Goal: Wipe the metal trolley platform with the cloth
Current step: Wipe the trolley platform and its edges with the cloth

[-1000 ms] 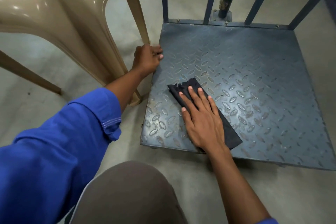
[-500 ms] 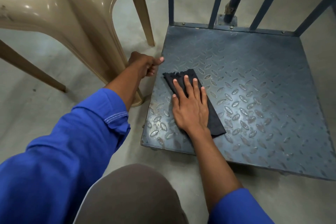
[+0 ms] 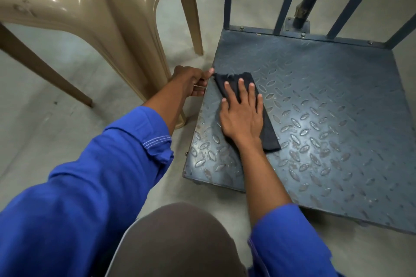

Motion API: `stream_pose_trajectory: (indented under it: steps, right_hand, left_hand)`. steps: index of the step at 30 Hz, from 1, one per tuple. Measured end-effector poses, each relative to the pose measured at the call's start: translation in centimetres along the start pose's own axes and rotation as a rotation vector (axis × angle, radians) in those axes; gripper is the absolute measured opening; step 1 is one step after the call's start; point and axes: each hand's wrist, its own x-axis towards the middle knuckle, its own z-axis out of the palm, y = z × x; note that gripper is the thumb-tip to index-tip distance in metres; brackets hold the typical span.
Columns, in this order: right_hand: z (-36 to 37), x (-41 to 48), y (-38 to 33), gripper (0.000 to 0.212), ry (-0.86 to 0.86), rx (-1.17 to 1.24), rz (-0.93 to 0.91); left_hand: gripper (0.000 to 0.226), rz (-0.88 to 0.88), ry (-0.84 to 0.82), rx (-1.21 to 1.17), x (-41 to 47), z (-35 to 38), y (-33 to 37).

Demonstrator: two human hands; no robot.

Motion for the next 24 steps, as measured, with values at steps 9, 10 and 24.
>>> stream_pose_trajectory:
  steps: [9, 10, 24]
  right_hand:
    - [1.7, -1.0, -1.3, 0.055, 0.036, -0.022, -0.095]
    - [1.6, 0.1, -1.3, 0.055, 0.042, -0.029, -0.095]
    - [0.6, 7.8, -0.4, 0.057, 0.013, -0.027, -0.096]
  left_hand:
    - [0.031, -0.085, 0.05, -0.104, 0.2, 0.6, -0.7]
    - [0.028, -0.083, 0.043, -0.122, 0.3, 0.5, -0.8]
    - [0.032, -0.087, 0.001, -0.181, -0.1, 0.3, -1.3]
